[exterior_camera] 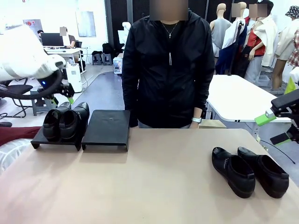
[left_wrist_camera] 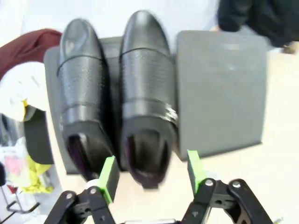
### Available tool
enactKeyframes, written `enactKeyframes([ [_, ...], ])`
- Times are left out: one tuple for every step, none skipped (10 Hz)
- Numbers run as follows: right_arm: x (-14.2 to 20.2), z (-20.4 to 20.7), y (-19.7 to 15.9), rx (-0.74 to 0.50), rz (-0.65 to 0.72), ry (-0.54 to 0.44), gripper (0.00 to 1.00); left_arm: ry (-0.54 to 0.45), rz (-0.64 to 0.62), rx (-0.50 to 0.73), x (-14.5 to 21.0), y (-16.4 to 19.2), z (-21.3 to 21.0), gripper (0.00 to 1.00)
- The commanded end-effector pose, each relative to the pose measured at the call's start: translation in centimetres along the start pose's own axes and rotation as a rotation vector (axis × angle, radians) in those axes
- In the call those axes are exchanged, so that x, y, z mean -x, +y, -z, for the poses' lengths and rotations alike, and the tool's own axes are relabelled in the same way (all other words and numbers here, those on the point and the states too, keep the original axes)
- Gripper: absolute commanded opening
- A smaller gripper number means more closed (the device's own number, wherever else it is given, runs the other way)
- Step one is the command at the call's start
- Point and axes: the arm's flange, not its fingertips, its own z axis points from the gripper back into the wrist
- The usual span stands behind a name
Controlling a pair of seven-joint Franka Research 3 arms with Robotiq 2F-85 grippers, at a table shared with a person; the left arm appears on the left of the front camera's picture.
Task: Organize the shoes by placing them on the stand.
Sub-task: Place the Shoe from the middle of the table onto the Shoes Stand.
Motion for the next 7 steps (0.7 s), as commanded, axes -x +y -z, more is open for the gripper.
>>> enactKeyframes([
  [-0.3,-0.3,0.2,-0.033,-0.025,-0.005,1.00,0.044,0.020,0.124,4.2,1.4,-6.5,1.00],
  [-0.3,-0.3,0.2,-0.033,-0.025,-0.005,1.00,0.132,0.100,0.192,6.2,2.2,-9.2,1.00],
  [-0.3,-0.3,0.2,-0.033,-0.025,-0.005,1.00,0.168,0.120,0.305,8.9,3.5,-11.7,1.00],
  [-0.3,-0.3,0.2,-0.033,-0.025,-0.005,1.00,0.180,0.147,0.442,12.5,4.6,-13.0,1.00],
  [-0.3,-0.3,0.2,-0.033,-0.025,-0.005,1.00,0.180,0.187,0.552,16.6,5.5,-13.8,1.00],
  [-0.3,-0.3,0.2,-0.033,-0.025,-0.005,1.00,0.144,0.219,0.626,20.6,6.2,-14.0,1.00],
  [-0.3,-0.3,0.2,-0.033,-0.025,-0.005,1.00,0.098,0.236,0.646,24.0,6.6,-13.6,1.00],
])
